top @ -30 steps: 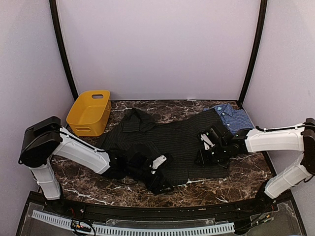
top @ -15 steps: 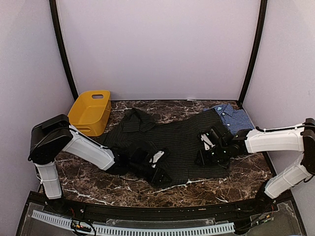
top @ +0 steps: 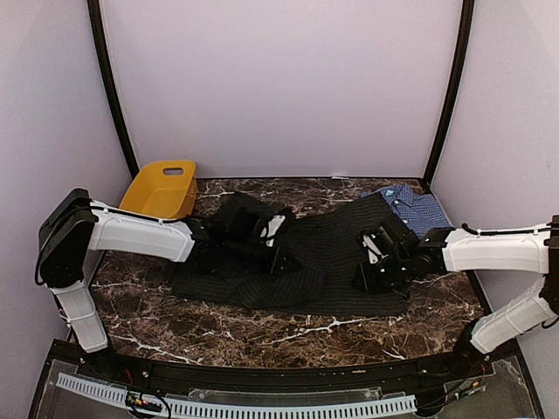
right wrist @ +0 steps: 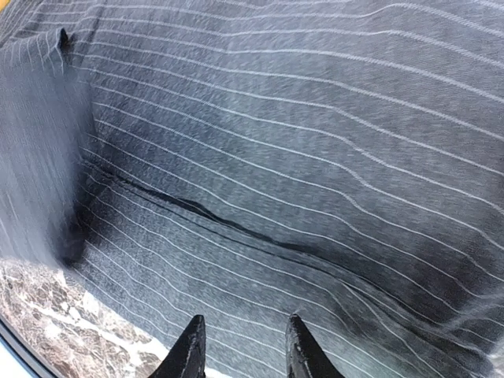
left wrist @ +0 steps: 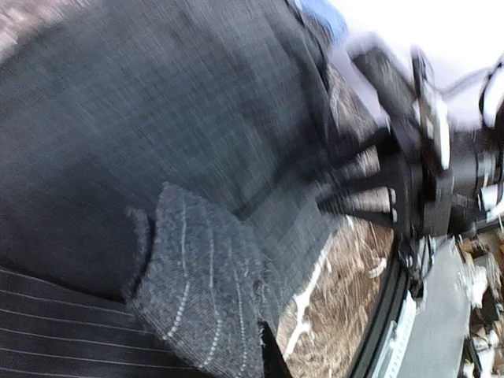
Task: Fold and stack the long sleeve shirts
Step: Adjust the sleeve at the center of the board.
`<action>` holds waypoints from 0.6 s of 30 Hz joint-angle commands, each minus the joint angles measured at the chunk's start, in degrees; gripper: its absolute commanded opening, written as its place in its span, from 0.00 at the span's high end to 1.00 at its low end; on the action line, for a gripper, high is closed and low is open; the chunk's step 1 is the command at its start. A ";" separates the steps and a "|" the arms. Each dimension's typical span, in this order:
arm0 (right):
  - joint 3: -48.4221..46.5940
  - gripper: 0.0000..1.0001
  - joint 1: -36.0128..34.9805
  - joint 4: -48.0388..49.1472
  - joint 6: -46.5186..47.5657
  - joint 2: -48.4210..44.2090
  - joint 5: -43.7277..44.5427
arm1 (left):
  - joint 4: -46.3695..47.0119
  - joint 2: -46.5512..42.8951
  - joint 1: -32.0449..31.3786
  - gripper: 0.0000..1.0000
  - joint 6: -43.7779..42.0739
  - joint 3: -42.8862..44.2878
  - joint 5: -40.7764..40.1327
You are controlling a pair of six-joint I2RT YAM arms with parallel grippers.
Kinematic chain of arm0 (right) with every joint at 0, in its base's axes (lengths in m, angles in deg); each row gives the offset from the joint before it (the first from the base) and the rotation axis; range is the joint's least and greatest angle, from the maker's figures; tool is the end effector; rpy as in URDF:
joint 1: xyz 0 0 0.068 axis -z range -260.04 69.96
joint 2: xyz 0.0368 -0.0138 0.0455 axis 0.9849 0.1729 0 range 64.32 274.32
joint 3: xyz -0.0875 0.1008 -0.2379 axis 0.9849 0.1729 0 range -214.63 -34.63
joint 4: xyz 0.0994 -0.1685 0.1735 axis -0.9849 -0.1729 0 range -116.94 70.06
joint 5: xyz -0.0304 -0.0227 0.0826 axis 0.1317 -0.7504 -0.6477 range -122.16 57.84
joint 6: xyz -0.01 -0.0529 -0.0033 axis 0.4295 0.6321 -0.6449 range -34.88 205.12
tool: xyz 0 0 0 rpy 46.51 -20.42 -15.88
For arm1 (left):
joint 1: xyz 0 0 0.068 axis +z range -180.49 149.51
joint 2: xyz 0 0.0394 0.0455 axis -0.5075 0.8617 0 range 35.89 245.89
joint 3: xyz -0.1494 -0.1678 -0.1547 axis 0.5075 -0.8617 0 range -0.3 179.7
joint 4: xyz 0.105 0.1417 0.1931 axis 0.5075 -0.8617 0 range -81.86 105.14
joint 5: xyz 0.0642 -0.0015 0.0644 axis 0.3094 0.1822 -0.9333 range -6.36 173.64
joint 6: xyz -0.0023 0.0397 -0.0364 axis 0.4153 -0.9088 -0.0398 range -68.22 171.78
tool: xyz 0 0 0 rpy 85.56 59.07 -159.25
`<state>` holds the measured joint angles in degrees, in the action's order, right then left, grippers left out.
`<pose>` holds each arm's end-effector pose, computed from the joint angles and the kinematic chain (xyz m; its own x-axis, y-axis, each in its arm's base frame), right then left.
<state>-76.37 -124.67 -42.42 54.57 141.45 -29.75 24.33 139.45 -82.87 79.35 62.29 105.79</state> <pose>0.1818 0.1773 0.1850 -0.8677 -0.1430 -0.4761 -0.2845 0.9283 0.2396 0.2321 -0.3227 0.1983 -0.7152 0.2255 -0.6616 0.6748 0.4694 -0.5695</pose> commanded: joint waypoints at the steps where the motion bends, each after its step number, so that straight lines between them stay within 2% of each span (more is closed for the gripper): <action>1: -2.83 0.68 0.22 -3.06 -0.20 -2.97 3.82 | -12.12 -7.88 6.37 1.00 -5.71 7.60 -6.70; 4: -3.75 0.68 0.64 -3.74 -0.08 -3.70 4.43 | -15.62 -9.69 7.89 1.00 -9.35 14.82 -10.00; 7: -3.69 0.68 1.47 -4.09 -0.23 -3.87 4.86 | -14.14 -10.07 7.49 1.00 -10.57 17.59 -8.72; 11: -2.31 0.68 3.55 -3.82 -0.81 -4.49 4.11 | -8.81 -8.74 4.26 1.00 -12.25 14.08 -8.01; 18: -1.30 0.67 7.44 -3.64 -1.67 -6.62 2.51 | -0.78 0.15 -3.86 1.00 -12.76 10.02 -7.98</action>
<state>-78.46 -118.98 -46.44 54.13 136.81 -26.75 19.48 134.67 -82.44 67.88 75.36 97.71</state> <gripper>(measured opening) 0.327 0.019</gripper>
